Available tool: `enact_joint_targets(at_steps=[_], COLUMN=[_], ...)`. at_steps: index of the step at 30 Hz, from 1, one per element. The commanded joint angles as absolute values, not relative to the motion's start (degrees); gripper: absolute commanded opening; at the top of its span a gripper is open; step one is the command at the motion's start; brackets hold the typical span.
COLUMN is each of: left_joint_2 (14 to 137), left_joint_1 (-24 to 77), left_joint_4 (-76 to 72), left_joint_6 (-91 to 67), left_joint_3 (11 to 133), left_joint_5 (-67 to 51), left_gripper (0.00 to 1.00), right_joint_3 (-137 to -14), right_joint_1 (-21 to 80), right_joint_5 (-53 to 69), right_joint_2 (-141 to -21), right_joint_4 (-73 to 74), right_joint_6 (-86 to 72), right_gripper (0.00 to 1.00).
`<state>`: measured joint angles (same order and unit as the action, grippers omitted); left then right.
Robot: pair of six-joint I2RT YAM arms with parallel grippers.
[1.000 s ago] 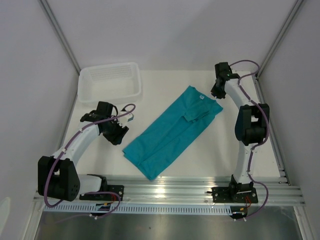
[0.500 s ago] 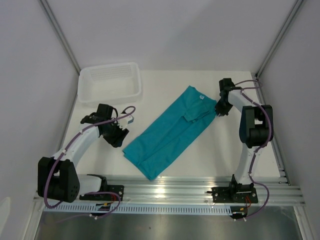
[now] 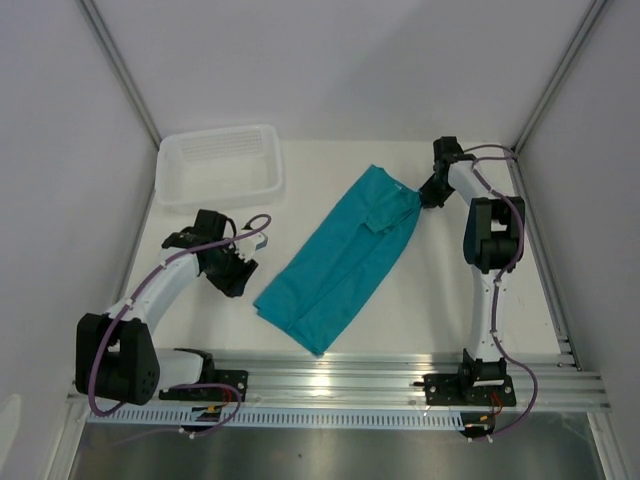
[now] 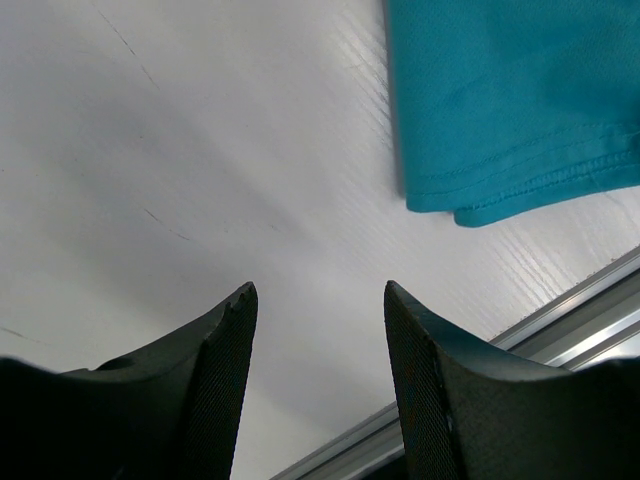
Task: Roll the t-shirts
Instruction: Fold the tshirt
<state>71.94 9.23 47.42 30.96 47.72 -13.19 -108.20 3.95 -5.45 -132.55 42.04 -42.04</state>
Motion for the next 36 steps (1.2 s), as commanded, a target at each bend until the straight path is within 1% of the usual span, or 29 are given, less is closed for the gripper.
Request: enact_joint_targets(at_steps=[1, 3, 4, 7, 10, 11, 13, 16, 20, 23, 24, 25, 27, 28, 29, 30, 31, 32, 33, 34, 35, 36], left_joint_2=[71.5, 71.6, 71.6, 71.6, 71.1, 71.0, 70.9, 70.9, 70.0, 68.6, 68.1, 67.5, 65.7, 64.9, 63.5, 62.9, 62.5, 62.3, 62.1, 61.7, 61.3, 59.6], left_joint_1=[8.8, 8.8, 8.8, 8.8, 8.8, 8.8, 8.8, 8.8, 8.8, 8.8, 8.8, 8.8, 8.8, 8.8, 8.8, 8.8, 8.8, 8.8, 8.8, 8.9, 8.8, 8.8], left_joint_4=[47.0, 46.9, 46.8, 47.1, 46.9, 46.7, 46.8, 47.3, 47.7, 47.9, 47.7, 47.6, 47.5, 46.6, 46.1, 45.6, 45.2, 45.3, 45.5, 45.7, 45.5, 45.4], left_joint_6=[30.0, 30.0, 30.0, 29.9, 30.0, 30.0, 29.9, 29.5, 29.0, 28.7, 28.7, 28.7, 28.7, 28.7, 28.7, 28.7, 28.6, 28.4, 28.3, 28.0, 27.7, 27.6], left_joint_3=[48.9, 48.9, 49.1, 49.2, 48.8, 48.7, 49.0, 49.3, 49.5, 49.1, 48.6, 48.1, 47.0, 46.2, 45.6, 44.5, 44.1, 44.0, 43.9, 43.7, 43.3, 42.5], left_joint_5=[-13.0, -12.8, -12.7, -12.8, -12.5, -12.7, -13.2, -14.1, -15.7, -16.4, -16.7, -16.8, -16.4, -16.2, -16.0, -16.2, -16.8, -17.1, -17.7, -18.0, -18.2, -18.5], left_gripper=[0.57, 0.57, 0.57, 0.57, 0.57, 0.57, 0.57, 0.57, 0.57, 0.57, 0.57, 0.57, 0.57, 0.58, 0.58, 0.59, 0.59, 0.59, 0.58, 0.58, 0.58, 0.58], right_joint_3=[-118.2, -124.0, -129.7, -137.8, -135.5, -130.7, -127.2, -127.5, -126.5, -118.4, -110.7, -106.4, -96.7, -86.5, -81.7, -77.5, -69.7, -66.2, -63.1, -58.1, -56.2, -54.7], right_joint_1=[4.2, 4.5, 4.8, 5.4, 4.8, 4.4, 4.0, 4.0, 4.7, 5.1, 6.0, 6.5, 9.6, 11.4, 13.5, 16.0, 22.0, 25.4, 29.0, 36.0, 39.3, 43.1], right_joint_5=[-2.2, 1.1, 1.6, 0.5, -3.7, -3.9, -4.7, -8.5, -14.1, -15.0, -15.1, -14.9, -13.0, -12.3, -11.7, -11.3, -11.3, -11.1, -10.2, -9.2, -8.4, -10.2], right_joint_2=[-141.6, -144.7, -146.1, -149.7, -146.4, -144.8, -140.2, -137.1, -131.4, -122.6, -119.6, -113.1, -105.9, -98.5, -95.1, -92.1, -89.1, -84.1, -82.0, -80.4, -78.3, -77.7], right_joint_4=[46.1, 47.7, 48.4, 51.7, 52.3, 48.8, 46.8, 49.6, 55.3, 54.2, 53.3, 52.0, 48.3, 46.6, 44.4, 44.2, 43.3, 42.8, 42.4, 40.6, 40.1, 39.9], right_joint_6=[-44.7, -45.3, -45.4, -45.6, -46.1, -45.4, -43.9, -39.9, -37.2, -36.9, -37.0, -37.7, -39.0, -40.3, -41.1, -42.4, -45.9, -47.9, -50.4, -52.8, -57.4, -60.4], right_gripper=[0.14, 0.14, 0.14, 0.14, 0.14, 0.15, 0.16, 0.17, 0.21, 0.25, 0.25, 0.26, 0.29, 0.29, 0.31, 0.32, 0.33, 0.35, 0.36, 0.37, 0.37, 0.37])
